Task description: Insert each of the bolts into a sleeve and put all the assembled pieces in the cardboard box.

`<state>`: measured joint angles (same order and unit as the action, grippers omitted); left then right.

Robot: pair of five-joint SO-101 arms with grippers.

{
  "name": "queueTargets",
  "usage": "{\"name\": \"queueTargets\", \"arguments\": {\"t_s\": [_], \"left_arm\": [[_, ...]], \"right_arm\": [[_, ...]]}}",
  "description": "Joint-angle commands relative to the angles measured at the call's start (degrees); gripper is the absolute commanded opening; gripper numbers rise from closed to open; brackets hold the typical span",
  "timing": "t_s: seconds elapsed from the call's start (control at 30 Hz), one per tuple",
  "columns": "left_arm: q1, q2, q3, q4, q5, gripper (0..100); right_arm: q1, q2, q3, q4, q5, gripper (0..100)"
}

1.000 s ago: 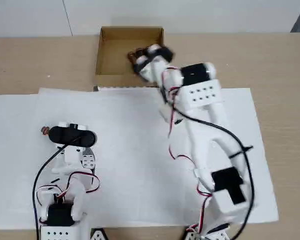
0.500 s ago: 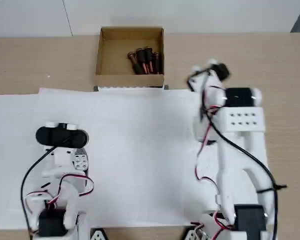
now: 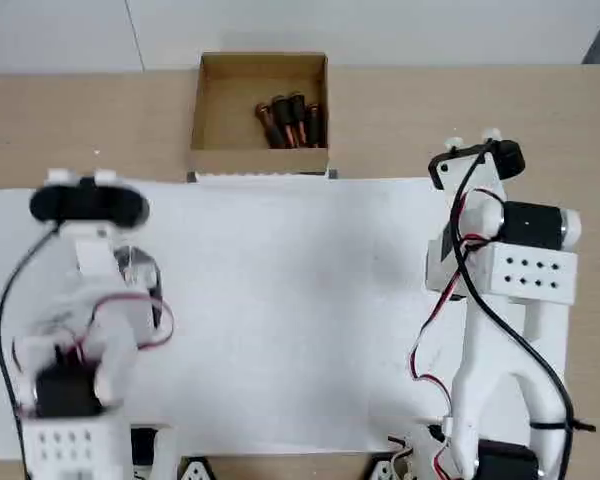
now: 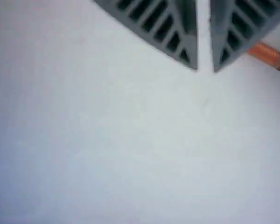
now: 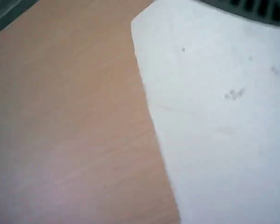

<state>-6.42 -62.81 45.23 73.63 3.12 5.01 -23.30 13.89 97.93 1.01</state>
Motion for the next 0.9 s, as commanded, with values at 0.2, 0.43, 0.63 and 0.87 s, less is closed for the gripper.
{"name": "queueTargets", "arguments": {"t_s": [0.2, 0.43, 0.63, 0.87], "left_arm": [[-13.2, 20.0, -13.3, 5.6, 7.6, 1], [-17.9, 25.0, -12.9, 7.2, 15.0, 1], [-15.3, 29.6, -12.9, 11.2, 23.6, 1], [-14.9, 34.2, -12.9, 10.9, 29.8, 1]], "right_arm": [[0.2, -10.0, 9.1, -0.7, -0.7, 0.3], [2.5, -19.2, 16.3, -3.3, -0.4, 0.3], [3.8, -23.3, 17.1, -3.1, -0.2, 0.3], [3.5, -27.9, 17.1, -4.0, 0.1, 0.3]]}}
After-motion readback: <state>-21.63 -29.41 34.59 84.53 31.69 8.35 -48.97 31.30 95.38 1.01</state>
